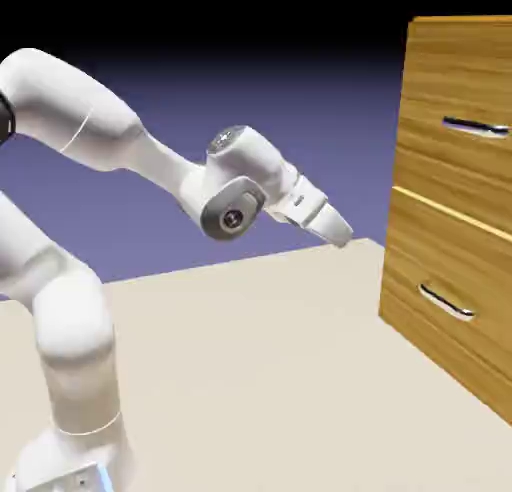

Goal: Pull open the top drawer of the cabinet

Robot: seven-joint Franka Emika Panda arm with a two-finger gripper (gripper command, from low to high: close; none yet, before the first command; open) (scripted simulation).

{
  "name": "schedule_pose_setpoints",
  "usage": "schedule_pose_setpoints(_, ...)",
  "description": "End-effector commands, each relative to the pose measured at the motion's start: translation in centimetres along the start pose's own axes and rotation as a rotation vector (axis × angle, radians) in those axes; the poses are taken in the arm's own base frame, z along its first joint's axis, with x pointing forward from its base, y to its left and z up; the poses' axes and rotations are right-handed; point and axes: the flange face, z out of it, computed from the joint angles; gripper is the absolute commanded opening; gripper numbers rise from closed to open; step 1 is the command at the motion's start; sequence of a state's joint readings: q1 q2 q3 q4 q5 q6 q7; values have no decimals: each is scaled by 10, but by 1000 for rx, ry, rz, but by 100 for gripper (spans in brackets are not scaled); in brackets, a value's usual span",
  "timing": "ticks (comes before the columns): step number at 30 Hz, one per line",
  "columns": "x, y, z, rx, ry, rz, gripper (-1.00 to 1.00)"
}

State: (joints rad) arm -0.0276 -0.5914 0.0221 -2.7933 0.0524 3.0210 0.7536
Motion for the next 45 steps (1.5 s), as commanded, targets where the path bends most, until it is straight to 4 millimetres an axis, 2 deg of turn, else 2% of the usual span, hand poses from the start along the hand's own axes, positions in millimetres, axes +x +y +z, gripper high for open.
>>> schedule_pose_setpoints(1, 12, 0, -9, 4, 23, 58, 0)
schedule_pose_setpoints(7, 69, 0, -65, 58, 147, 383, 0)
schedule_pose_setpoints(13, 104, -6, -125, 159, 249, 664, 0)
schedule_pose_setpoints(21, 119, -31, -193, 347, 338, 952, 0)
schedule_pose_setpoints(27, 115, -63, -223, 502, 364, 1099, 0)
schedule_pose_setpoints(32, 107, -97, -228, 624, 356, 1181, 0)
schedule_pose_setpoints(36, 100, -126, -216, 708, 332, 1225, 0)
schedule_pose_setpoints(40, 96, -153, -192, 774, 294, 1259, 0)
schedule_pose_setpoints(45, 97, -180, -142, 828, 229, 1295, 0)
